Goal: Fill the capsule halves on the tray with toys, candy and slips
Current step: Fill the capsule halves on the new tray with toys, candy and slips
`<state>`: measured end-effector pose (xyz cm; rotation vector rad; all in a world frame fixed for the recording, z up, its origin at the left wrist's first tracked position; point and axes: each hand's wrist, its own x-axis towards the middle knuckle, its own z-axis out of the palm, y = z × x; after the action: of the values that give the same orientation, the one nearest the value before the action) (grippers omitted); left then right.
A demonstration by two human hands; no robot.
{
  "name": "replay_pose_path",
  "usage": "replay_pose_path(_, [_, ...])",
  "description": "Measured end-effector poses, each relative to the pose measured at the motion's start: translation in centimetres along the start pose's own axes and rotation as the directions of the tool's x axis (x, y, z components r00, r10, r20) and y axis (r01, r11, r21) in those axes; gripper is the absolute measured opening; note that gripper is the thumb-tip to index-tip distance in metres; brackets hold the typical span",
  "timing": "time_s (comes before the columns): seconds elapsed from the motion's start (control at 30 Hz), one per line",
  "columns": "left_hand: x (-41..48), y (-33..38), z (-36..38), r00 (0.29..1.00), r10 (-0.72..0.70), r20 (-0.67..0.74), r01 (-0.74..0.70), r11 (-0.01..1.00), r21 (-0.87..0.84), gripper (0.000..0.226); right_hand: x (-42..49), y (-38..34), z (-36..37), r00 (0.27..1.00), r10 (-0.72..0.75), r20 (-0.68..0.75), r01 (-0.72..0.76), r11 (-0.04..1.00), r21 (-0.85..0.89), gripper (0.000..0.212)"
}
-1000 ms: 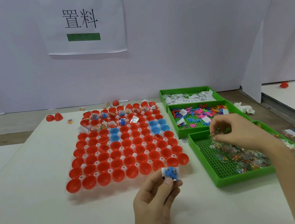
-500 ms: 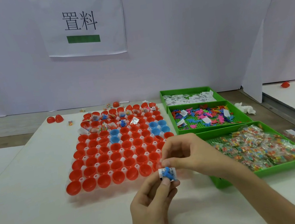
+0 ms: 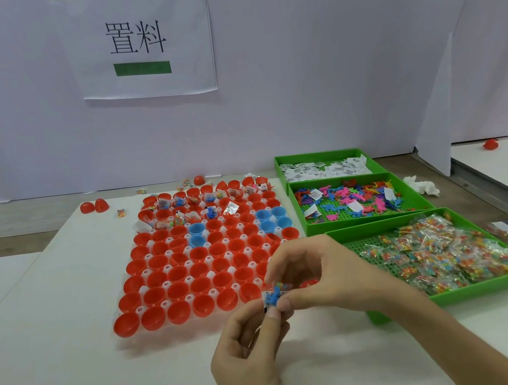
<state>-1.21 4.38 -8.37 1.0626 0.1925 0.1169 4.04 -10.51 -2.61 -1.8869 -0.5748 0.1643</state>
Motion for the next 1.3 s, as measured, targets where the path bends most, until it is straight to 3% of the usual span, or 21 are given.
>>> replay_pose_path(0.5, [0.13,-0.4,-0.1,0.994,0.084,-0.07,-0.078,0.993,0.085,0.022,0.03,0.1,0.12,0.998,0.057,0.026,-0.056,0.998,-0.037,0.014])
replay_pose_path(0.87, [0.09,-0.02,-0.01,0.99,0.026,-0.139,-0.023,0.999,0.027,0.027,0.0,0.14,0.45,0.998,0.056,-0.014,-0.057,0.998,-0.041,0.013])
replay_pose_path(1.0, [-0.11,-0.06,0.12,0.998,0.012,-0.06,-0.01,0.999,0.032,0.014,-0.03,0.07,0.15,0.999,0.047,-0.01,-0.048,0.999,-0.007,0.013])
replay_pose_path(1.3, [0.12,-0.41,-0.27,0.995,0.074,-0.062,-0.069,0.994,0.08,0.022,-0.03,0.08,0.19,0.998,0.063,0.007,-0.063,0.997,0.035,0.016])
